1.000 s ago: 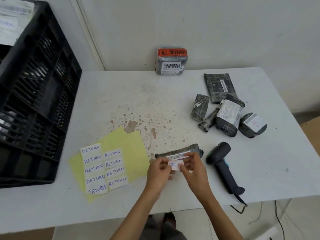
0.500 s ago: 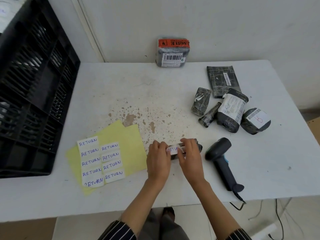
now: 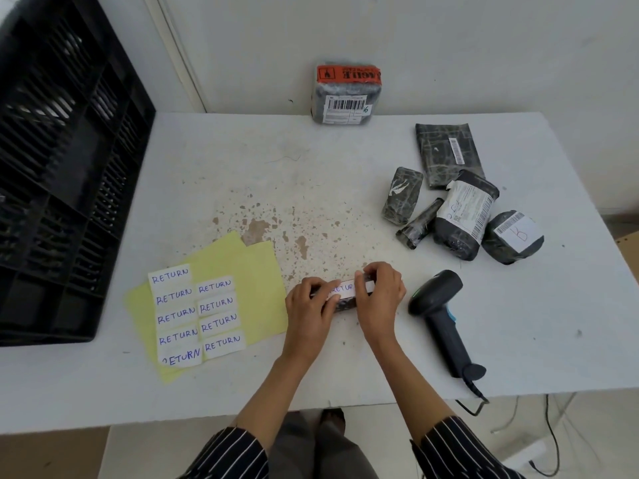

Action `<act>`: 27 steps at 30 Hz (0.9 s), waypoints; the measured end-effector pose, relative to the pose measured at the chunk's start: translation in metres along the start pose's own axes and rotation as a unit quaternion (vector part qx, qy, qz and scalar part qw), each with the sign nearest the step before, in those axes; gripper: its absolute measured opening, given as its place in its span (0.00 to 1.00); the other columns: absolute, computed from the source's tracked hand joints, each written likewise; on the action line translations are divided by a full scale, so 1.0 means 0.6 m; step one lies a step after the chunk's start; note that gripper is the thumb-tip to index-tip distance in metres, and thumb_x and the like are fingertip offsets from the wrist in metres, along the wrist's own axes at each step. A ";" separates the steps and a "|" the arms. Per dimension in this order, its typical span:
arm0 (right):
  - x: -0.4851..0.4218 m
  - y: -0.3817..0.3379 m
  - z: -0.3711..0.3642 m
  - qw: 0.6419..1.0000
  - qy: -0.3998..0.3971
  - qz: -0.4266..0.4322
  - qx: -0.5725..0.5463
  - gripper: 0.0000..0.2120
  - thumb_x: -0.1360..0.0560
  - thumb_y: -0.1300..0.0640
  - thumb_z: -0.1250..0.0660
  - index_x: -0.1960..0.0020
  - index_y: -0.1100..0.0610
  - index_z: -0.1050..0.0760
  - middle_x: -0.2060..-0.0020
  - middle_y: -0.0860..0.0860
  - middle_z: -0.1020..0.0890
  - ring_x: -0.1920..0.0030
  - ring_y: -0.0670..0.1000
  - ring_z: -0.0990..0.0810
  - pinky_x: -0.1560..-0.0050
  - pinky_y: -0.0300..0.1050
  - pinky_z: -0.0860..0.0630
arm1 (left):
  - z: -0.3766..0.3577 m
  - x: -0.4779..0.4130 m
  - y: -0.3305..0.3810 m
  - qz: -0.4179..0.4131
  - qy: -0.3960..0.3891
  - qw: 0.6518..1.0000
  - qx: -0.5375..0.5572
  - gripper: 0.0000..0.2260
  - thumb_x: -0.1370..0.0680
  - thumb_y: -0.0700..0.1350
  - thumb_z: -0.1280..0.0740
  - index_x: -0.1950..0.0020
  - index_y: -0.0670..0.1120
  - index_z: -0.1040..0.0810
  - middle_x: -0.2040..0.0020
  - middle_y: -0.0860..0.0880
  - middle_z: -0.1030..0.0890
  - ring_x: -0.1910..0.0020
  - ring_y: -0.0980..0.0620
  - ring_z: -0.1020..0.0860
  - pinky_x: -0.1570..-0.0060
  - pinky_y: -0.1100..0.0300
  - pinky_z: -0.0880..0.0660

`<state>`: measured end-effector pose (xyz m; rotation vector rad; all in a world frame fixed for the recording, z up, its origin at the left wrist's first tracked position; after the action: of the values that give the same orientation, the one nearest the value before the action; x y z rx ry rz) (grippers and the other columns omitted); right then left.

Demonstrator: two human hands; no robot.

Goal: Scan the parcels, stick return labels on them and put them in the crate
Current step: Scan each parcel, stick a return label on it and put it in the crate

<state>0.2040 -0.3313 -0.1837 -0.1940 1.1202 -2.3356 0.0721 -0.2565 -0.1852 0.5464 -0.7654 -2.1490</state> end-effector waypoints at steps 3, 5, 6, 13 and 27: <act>0.000 0.005 0.000 1.000 -0.009 -0.012 -0.023 0.02 0.23 0.62 0.38 0.51 0.57 0.28 0.55 0.48 0.23 0.52 0.45 0.31 0.45 0.33 0.44 | -0.005 0.000 -0.004 -0.014 -0.007 1.000 0.009 0.18 0.22 0.51 0.44 0.40 0.46 0.21 0.50 0.46 0.25 0.52 0.53 0.30 0.50 0.58 0.31; 0.004 0.006 0.001 1.000 -0.017 -0.004 -0.021 0.03 0.21 0.62 0.40 0.50 0.57 0.28 0.54 0.48 0.23 0.52 0.42 0.33 0.44 0.38 0.42 | -0.006 0.002 -0.002 -0.031 -0.009 0.999 -0.004 0.18 0.22 0.51 0.44 0.39 0.46 0.21 0.50 0.46 0.25 0.52 0.54 0.33 0.51 0.56 0.29; 0.006 0.005 0.001 1.000 -0.023 0.007 -0.014 0.04 0.21 0.62 0.42 0.50 0.58 0.28 0.53 0.49 0.23 0.52 0.42 0.34 0.43 0.39 0.41 | -0.008 0.003 -0.001 -0.039 -0.014 0.999 -0.016 0.19 0.22 0.50 0.44 0.38 0.45 0.22 0.50 0.46 0.24 0.52 0.54 0.33 0.50 0.56 0.29; 0.023 0.004 -0.003 0.982 -0.139 0.123 0.030 0.16 0.19 0.55 0.51 0.38 0.57 0.29 0.40 0.44 0.31 0.33 0.41 0.40 0.29 0.33 0.56 | -0.017 0.008 0.009 -0.107 -0.060 0.984 -0.128 0.22 0.23 0.49 0.45 0.32 0.41 0.31 0.48 0.45 0.23 0.48 0.51 0.33 0.50 0.53 0.24; 0.013 -0.042 0.050 0.938 -0.278 0.179 0.100 0.24 0.28 0.46 0.30 0.37 0.54 0.31 0.41 0.52 0.32 0.40 0.49 0.33 0.36 0.44 0.34 | 0.047 -0.009 0.016 -0.064 -0.127 0.990 0.011 0.28 0.26 0.33 0.32 0.29 0.50 0.33 0.41 0.46 0.36 0.41 0.52 0.36 0.38 0.66 0.35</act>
<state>0.1976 -0.3430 -0.1457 -0.4958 0.5770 -1.8766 0.0634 -0.2478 -0.1571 0.3452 -0.9143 -2.3614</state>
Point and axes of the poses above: each hand's wrist, its own x-axis away from the middle knuckle, its own z-axis out of the back of the hand, y = z × x, the point moved 9 cm from there along -x, towards the middle knuckle
